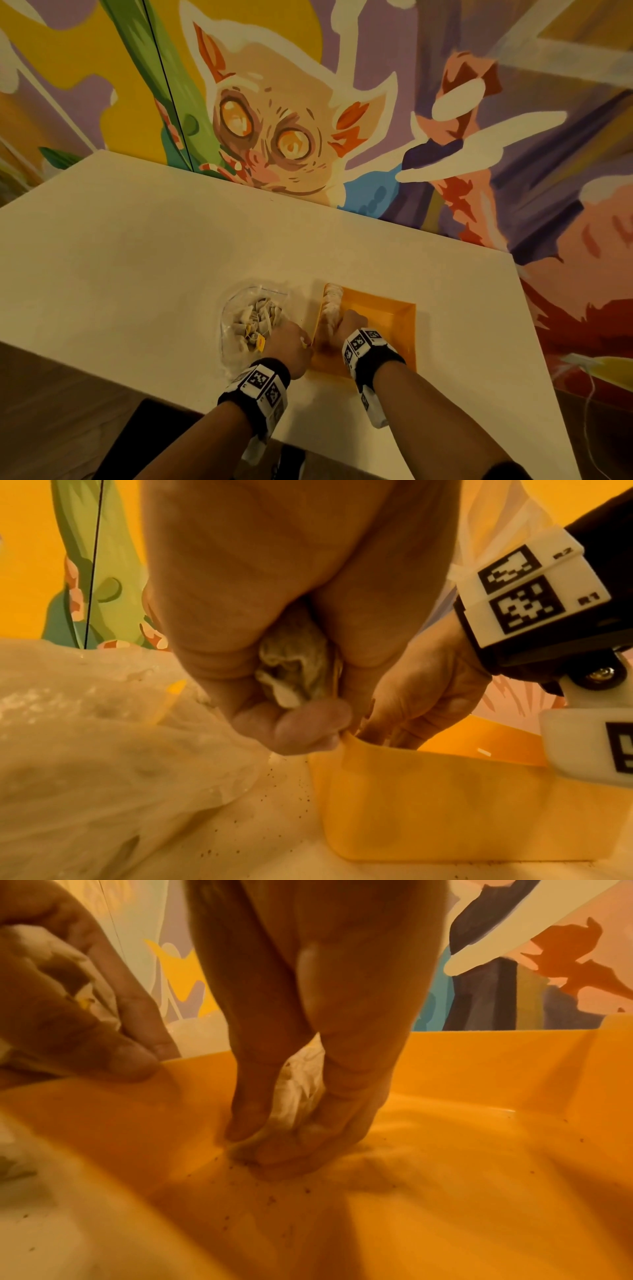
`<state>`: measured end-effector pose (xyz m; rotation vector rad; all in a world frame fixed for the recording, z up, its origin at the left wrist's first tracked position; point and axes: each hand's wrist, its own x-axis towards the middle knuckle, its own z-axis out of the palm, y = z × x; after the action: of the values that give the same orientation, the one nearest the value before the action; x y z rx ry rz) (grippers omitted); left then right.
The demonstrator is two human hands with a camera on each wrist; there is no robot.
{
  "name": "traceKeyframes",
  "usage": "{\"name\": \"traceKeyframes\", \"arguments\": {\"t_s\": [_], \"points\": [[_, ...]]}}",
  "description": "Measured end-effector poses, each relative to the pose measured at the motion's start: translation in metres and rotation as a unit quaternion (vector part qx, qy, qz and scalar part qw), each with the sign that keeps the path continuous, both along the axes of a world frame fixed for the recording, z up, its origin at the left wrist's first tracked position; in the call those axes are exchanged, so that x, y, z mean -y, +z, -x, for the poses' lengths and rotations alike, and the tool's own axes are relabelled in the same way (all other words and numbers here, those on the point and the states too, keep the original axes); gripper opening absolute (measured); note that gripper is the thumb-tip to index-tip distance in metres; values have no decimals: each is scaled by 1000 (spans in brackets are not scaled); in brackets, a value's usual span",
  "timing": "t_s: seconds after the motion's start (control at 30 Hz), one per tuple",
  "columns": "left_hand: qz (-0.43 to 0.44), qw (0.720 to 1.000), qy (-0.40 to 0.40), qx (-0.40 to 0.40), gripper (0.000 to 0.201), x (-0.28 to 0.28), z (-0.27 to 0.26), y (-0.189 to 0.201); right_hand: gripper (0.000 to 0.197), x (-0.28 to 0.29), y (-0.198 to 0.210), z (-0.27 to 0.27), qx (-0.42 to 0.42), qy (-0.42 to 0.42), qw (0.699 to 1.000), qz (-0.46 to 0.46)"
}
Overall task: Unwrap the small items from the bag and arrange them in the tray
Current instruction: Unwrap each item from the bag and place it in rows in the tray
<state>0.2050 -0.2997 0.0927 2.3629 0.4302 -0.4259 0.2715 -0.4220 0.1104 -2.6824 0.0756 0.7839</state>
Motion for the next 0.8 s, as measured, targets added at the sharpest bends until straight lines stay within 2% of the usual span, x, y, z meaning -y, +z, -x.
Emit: {"name": "traceKeyframes", "arguments": {"t_s": [0.1, 0.2, 0.3, 0.4, 0.6, 0.8], "points": [[3, 1000, -4, -3, 9, 0, 0, -1, 13, -6, -5, -4, 1, -2, 1000, -11], [5, 1000, -12, -4, 16, 1, 1, -1, 19, -7, -6, -7, -11, 2, 999, -32], [11, 1000, -23, -6, 14, 1, 1, 0, 43, -5, -5, -11, -14, 21, 999, -40], [4, 999, -31, -5, 14, 0, 1, 0, 51, -3, -5, -15, -9, 5, 999, -48], [3, 999, -31, -9, 11, 1, 0, 3, 50, -4, -3, -15, 6, 7, 999, -49], [14, 1000, -17, -19, 20, 2, 1, 7, 46, 0, -4, -14, -7, 22, 999, -36]]}}
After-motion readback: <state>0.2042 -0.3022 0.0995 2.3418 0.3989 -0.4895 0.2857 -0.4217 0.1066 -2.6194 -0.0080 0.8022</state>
